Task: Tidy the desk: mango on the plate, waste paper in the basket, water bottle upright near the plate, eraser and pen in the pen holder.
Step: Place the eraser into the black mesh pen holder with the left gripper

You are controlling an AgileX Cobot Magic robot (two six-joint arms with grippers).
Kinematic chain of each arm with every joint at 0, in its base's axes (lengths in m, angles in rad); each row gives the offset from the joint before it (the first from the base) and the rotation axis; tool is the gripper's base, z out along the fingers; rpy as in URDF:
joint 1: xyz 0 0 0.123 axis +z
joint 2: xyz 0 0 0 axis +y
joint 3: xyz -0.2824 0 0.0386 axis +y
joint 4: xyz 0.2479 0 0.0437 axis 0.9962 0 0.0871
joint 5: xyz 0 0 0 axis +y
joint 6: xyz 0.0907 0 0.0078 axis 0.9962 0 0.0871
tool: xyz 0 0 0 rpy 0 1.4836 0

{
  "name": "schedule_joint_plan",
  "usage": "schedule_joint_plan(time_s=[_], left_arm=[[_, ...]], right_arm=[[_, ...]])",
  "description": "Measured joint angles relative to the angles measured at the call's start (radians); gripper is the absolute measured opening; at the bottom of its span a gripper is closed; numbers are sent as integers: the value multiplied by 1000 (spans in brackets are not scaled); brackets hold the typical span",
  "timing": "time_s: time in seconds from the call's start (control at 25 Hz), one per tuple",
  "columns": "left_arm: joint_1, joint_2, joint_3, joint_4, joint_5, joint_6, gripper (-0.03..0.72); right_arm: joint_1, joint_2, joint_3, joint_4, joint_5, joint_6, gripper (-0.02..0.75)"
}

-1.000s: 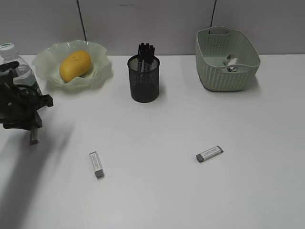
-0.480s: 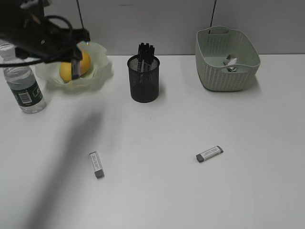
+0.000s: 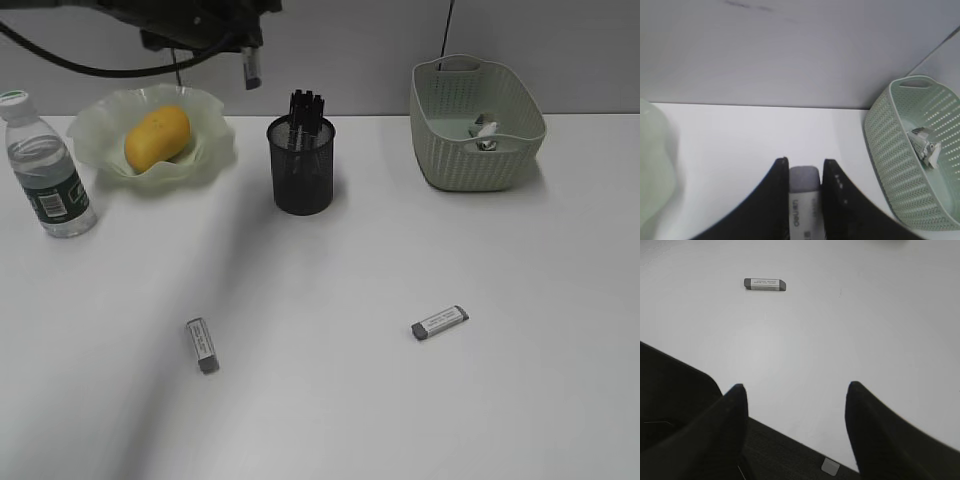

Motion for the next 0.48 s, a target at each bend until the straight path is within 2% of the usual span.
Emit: schedule_joint_plan(time_s=[0.16,0.36,0.48], left_arm=[[-31,94,-65,0,-38,0,166],[-51,157,-84,26,-46,-1,169],[-54,174,-86,52,-48,-2,204]], right_arm=[[0,0,0,0,-3,0,491],[0,0,0,0,-4,0,491],[0,0,0,0,-4,0,491]])
